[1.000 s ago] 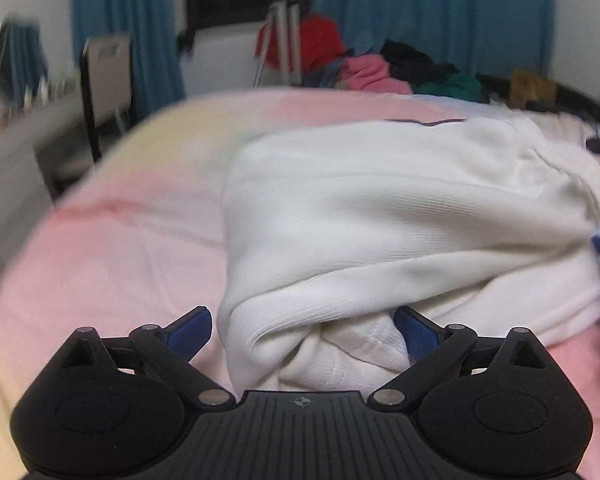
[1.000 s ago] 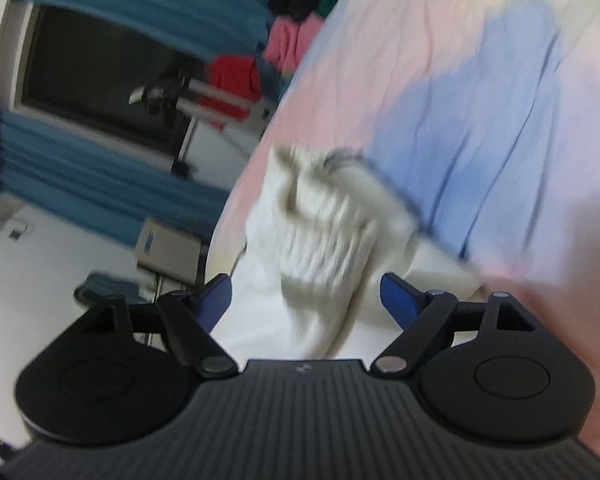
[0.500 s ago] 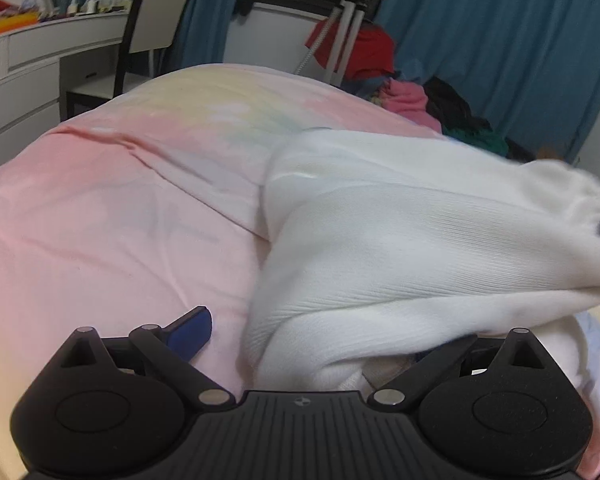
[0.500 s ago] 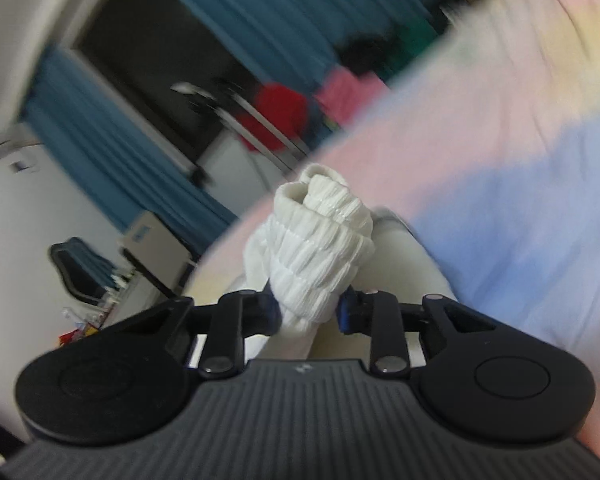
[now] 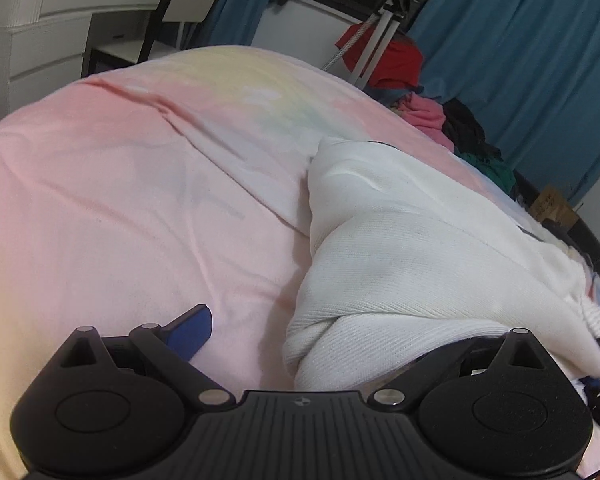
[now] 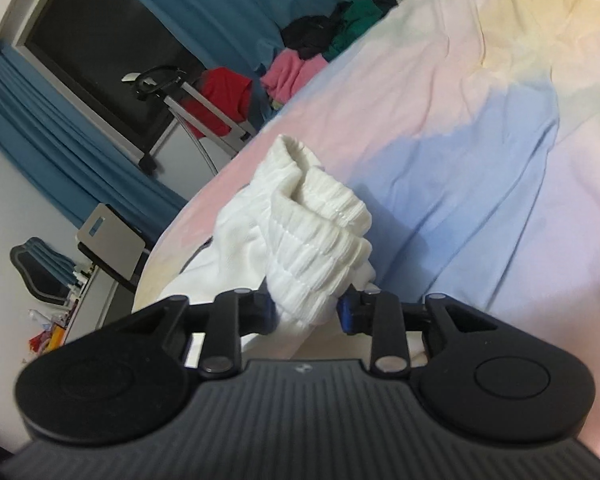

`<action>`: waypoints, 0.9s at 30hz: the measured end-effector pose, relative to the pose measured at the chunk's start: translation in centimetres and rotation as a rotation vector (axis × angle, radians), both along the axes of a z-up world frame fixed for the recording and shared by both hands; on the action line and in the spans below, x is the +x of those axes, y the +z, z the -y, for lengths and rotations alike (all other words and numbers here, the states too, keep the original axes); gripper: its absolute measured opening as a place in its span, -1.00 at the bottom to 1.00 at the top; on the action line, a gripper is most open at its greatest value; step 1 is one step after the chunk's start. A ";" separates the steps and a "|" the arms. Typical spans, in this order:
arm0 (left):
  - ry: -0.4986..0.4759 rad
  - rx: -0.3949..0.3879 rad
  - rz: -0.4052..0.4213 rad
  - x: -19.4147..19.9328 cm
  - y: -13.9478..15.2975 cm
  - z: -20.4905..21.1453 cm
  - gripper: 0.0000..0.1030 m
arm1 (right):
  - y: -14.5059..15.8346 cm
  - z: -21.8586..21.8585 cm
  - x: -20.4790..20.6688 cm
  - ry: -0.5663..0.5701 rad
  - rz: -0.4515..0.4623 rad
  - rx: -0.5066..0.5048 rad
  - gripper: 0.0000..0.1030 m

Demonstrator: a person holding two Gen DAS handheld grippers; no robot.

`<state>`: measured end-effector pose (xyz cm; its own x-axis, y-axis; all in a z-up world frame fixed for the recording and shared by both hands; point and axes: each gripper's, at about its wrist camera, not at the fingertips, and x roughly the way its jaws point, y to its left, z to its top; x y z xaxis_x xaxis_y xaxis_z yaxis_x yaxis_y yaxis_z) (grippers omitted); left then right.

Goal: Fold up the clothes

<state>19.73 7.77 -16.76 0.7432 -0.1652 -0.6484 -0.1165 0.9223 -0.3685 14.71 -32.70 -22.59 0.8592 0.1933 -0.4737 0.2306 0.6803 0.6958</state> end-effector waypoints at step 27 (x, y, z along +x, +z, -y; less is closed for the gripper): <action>-0.170 -0.102 -0.158 -1.4 3.2 -0.8 0.90 | 1.3 -2.3 0.7 0.110 -0.085 -0.143 -0.20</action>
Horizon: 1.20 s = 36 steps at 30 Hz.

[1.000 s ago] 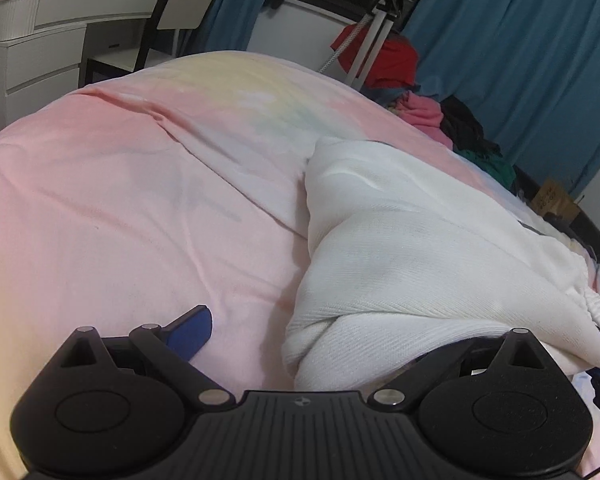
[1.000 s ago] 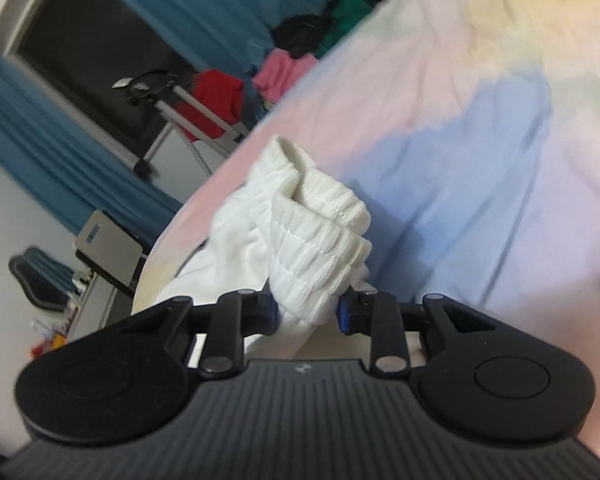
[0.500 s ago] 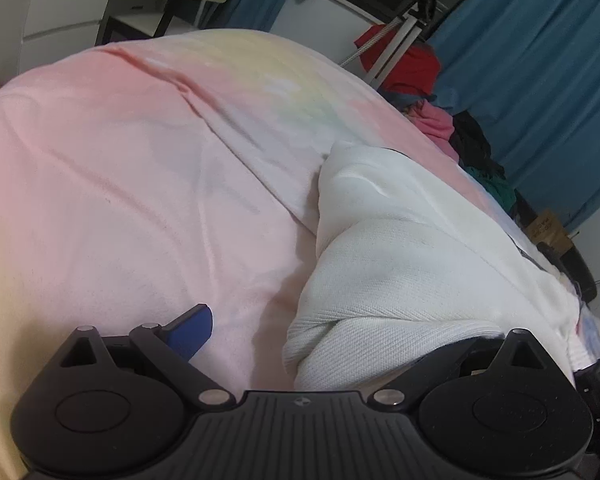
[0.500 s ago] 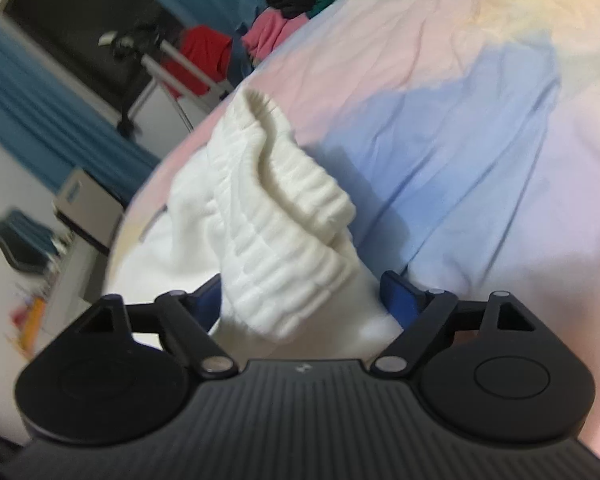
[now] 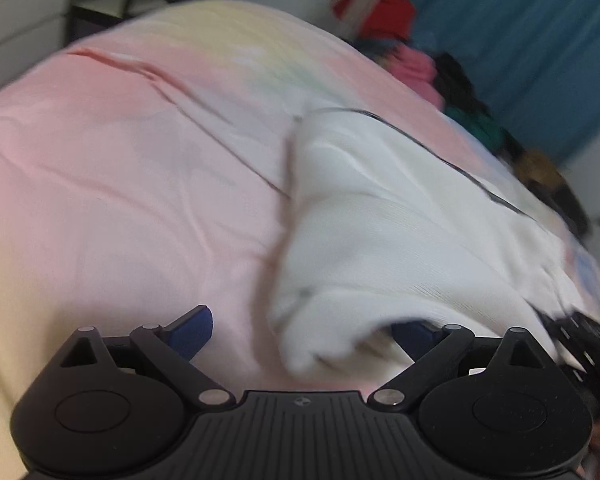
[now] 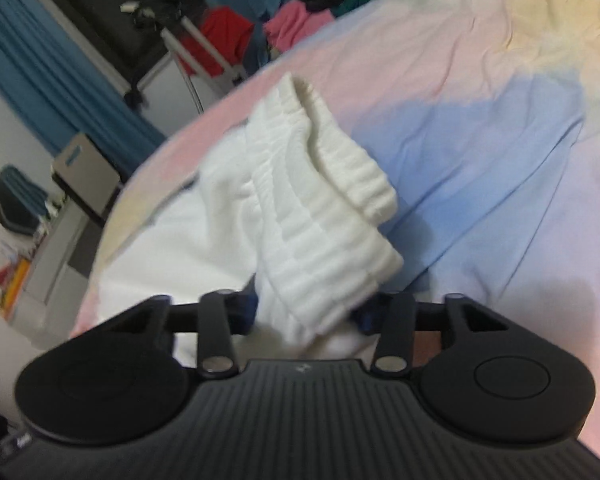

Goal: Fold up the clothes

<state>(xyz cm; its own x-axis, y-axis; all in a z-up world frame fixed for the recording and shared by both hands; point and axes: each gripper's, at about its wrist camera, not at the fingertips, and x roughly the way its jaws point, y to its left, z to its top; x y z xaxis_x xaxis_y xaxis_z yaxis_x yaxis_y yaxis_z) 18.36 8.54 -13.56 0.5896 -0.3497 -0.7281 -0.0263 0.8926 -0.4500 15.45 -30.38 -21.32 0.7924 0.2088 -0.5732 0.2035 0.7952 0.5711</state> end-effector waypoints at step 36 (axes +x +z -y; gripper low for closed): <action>-0.087 -0.515 0.036 10.5 6.7 11.9 -0.23 | 12.6 11.5 0.0 -0.168 0.169 0.038 -0.37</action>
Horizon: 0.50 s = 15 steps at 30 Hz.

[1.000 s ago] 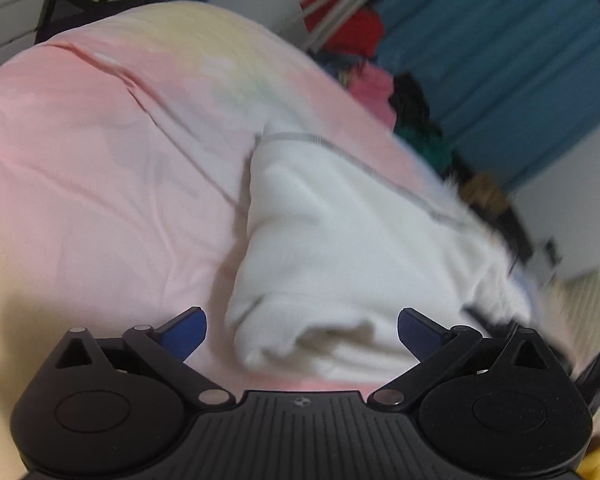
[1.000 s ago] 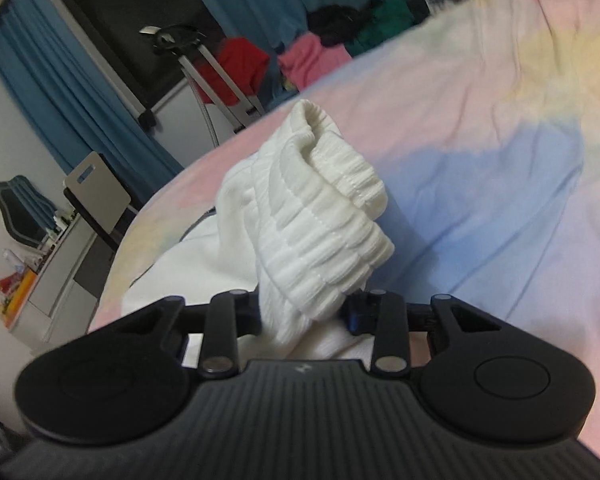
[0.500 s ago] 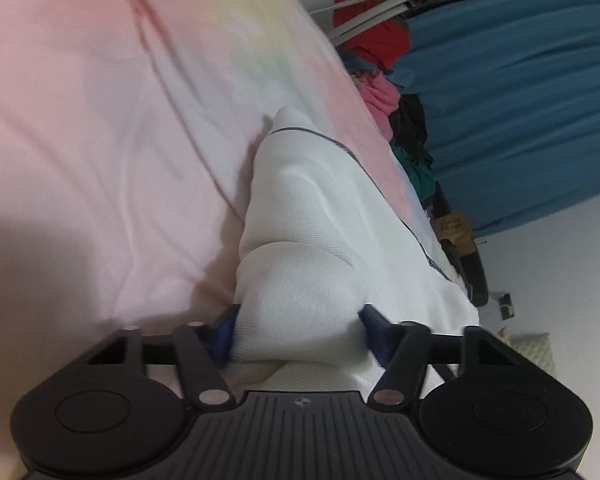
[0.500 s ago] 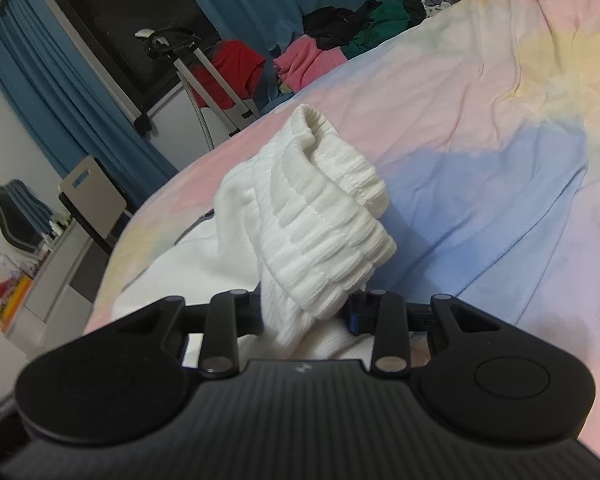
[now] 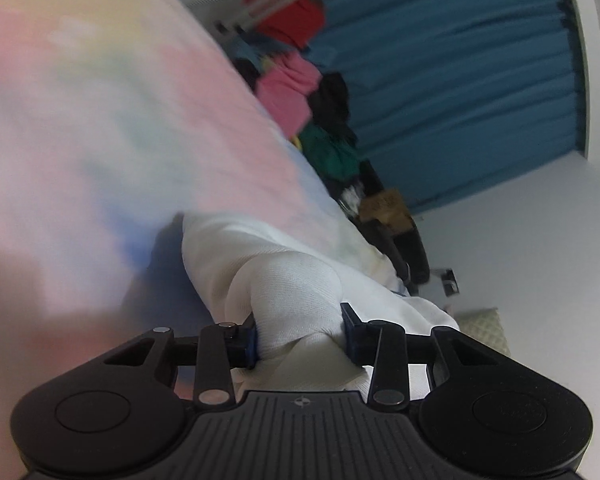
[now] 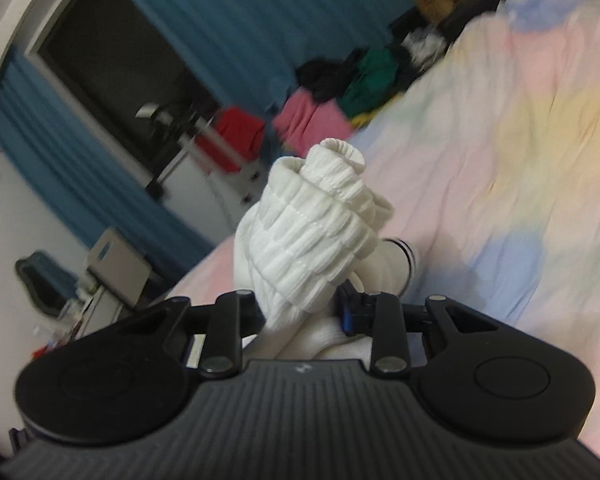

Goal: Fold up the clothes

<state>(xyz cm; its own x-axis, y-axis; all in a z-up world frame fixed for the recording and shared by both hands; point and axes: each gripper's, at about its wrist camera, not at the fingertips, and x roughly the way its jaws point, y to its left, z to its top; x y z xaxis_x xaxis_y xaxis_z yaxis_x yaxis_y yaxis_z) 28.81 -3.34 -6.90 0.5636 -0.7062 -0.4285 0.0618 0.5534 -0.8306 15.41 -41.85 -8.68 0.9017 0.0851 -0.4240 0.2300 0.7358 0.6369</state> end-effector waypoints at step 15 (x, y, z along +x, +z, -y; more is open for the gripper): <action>-0.204 0.090 0.109 16.7 -3.2 27.7 -0.24 | -3.8 21.3 6.8 -0.375 -0.017 0.116 -0.37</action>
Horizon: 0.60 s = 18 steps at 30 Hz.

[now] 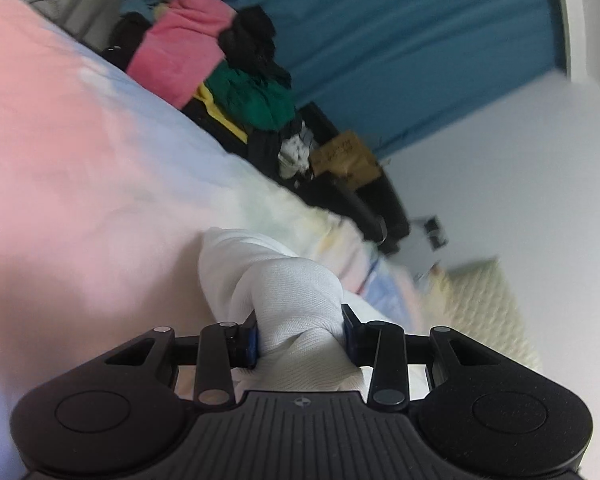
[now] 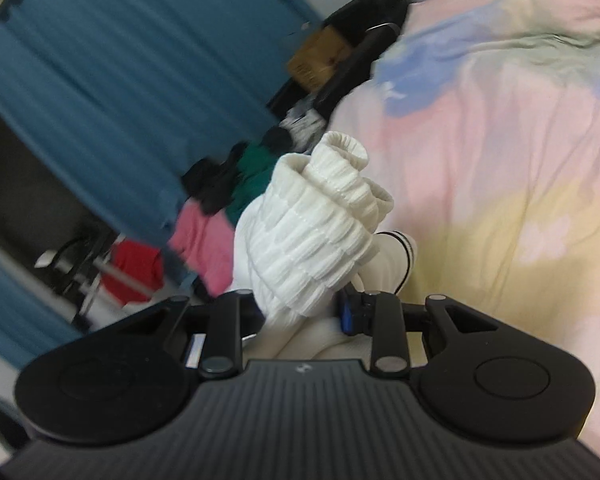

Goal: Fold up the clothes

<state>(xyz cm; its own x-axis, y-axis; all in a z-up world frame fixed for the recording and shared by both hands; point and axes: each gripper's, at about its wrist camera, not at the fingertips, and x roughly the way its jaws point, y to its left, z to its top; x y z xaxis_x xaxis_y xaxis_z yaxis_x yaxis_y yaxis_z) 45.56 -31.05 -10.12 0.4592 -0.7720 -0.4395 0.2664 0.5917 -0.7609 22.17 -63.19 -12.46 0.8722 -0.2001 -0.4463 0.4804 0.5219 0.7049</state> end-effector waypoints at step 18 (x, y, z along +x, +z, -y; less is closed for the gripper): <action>-0.123 0.395 0.192 -4.7 -5.9 0.0 0.15 | -12.1 -3.3 -5.6 -0.110 -0.209 0.082 -0.09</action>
